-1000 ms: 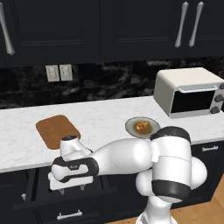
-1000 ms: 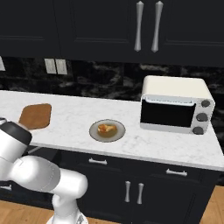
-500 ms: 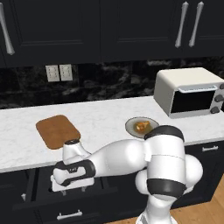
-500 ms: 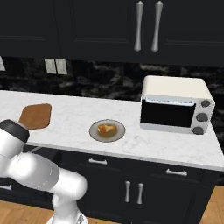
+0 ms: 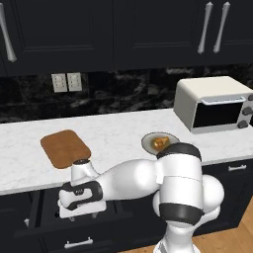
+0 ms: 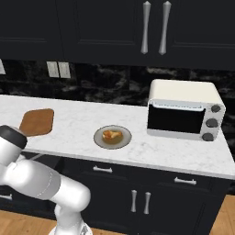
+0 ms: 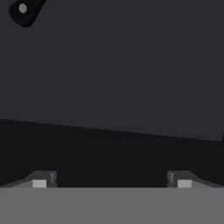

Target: Pick up the knife from the drawer and place it on the cutting board. Then place the meat from the plate to the cutting board.

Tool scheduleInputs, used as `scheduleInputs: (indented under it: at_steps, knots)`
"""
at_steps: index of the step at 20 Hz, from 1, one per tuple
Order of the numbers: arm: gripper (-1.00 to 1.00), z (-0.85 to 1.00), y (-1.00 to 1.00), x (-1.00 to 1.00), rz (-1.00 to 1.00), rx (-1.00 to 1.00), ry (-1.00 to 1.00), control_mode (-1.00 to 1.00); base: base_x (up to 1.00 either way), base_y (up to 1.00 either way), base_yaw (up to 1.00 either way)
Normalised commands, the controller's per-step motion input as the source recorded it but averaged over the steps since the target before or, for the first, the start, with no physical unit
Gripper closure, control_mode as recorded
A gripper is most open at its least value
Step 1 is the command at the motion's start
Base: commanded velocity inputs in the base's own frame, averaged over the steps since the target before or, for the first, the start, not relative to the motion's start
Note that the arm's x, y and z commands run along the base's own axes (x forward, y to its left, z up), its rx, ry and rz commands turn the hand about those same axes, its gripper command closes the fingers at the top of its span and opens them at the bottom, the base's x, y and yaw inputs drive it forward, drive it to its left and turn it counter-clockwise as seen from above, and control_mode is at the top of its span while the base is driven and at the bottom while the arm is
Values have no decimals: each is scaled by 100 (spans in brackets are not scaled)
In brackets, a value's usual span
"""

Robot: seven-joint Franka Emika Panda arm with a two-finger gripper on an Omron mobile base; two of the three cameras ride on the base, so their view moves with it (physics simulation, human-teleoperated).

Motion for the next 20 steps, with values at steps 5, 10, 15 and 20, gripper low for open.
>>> scheduleInputs:
  at_steps: [5, 10, 15, 20]
  knots:
    - [-100, -12, 0, -8, 0, -1, 18, -100, 0, 0, 0]
    - [-100, -9, 0, -21, 0, -1, 19, -100, 0, 0, 0]
    - [-100, -6, 0, -52, 0, 0, 6, -100, 0, 0, 0]
    - [-100, 0, 0, -80, 0, 0, 6, -100, 0, 0, 0]
